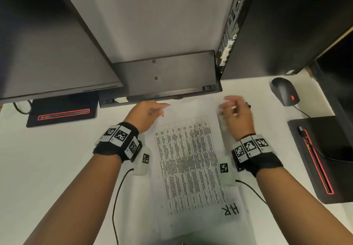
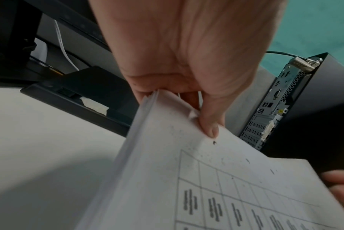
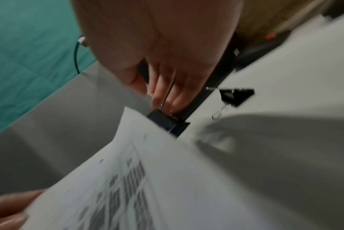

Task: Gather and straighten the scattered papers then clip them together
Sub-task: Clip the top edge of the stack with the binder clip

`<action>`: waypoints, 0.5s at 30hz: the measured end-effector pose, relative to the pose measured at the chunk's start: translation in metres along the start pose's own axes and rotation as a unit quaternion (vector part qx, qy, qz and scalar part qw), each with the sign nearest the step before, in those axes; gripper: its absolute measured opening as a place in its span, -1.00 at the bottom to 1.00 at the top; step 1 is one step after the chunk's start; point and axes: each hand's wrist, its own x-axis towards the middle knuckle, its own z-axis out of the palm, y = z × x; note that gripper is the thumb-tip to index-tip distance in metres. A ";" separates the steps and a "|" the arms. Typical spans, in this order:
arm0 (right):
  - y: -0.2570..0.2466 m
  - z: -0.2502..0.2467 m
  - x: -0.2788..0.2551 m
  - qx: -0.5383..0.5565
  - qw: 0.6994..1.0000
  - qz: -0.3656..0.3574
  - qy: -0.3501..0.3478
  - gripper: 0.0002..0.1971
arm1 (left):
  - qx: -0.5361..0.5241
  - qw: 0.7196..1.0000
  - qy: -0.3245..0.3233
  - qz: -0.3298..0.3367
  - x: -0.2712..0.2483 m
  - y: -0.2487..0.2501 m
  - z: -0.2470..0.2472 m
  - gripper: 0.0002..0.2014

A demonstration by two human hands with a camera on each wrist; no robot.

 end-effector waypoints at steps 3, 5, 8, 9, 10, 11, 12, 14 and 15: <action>0.004 -0.016 0.020 -0.194 0.964 -0.084 0.161 -0.57 | 0.009 1.000 0.012 -0.004 0.001 -0.001 0.001 -0.71; 0.011 -0.021 0.033 -0.330 0.940 -0.021 0.084 -0.42 | 0.021 1.000 0.019 -0.005 0.002 -0.001 0.002 -0.71; 0.023 -0.016 0.039 -0.457 0.882 0.072 -0.091 -0.45 | 0.027 0.999 0.020 -0.009 0.002 -0.001 0.002 -0.71; 0.027 -0.014 0.039 -0.482 0.867 0.063 -0.111 -0.50 | 0.032 0.999 0.019 -0.006 0.002 0.000 0.002 -0.71; 0.029 -0.014 0.038 -0.500 0.857 0.048 -0.111 -0.55 | 0.038 0.999 0.017 -0.002 0.002 0.000 0.002 -0.70; 0.029 -0.014 0.038 -0.511 0.853 0.037 -0.100 -0.60 | 0.043 0.999 0.017 0.002 0.003 0.000 0.002 -0.70; 0.029 -0.015 0.038 -0.513 0.853 0.033 -0.087 -0.63 | 0.045 0.999 0.018 0.004 0.003 0.000 0.001 -0.70; 0.027 -0.020 0.041 -0.479 0.872 0.061 -0.077 -0.57 | 0.043 0.999 0.016 0.010 0.004 0.002 0.000 -0.70; 0.026 -0.024 0.043 -0.448 0.885 0.095 -0.087 -0.50 | 0.043 0.999 0.014 0.013 0.004 0.003 -0.001 -0.70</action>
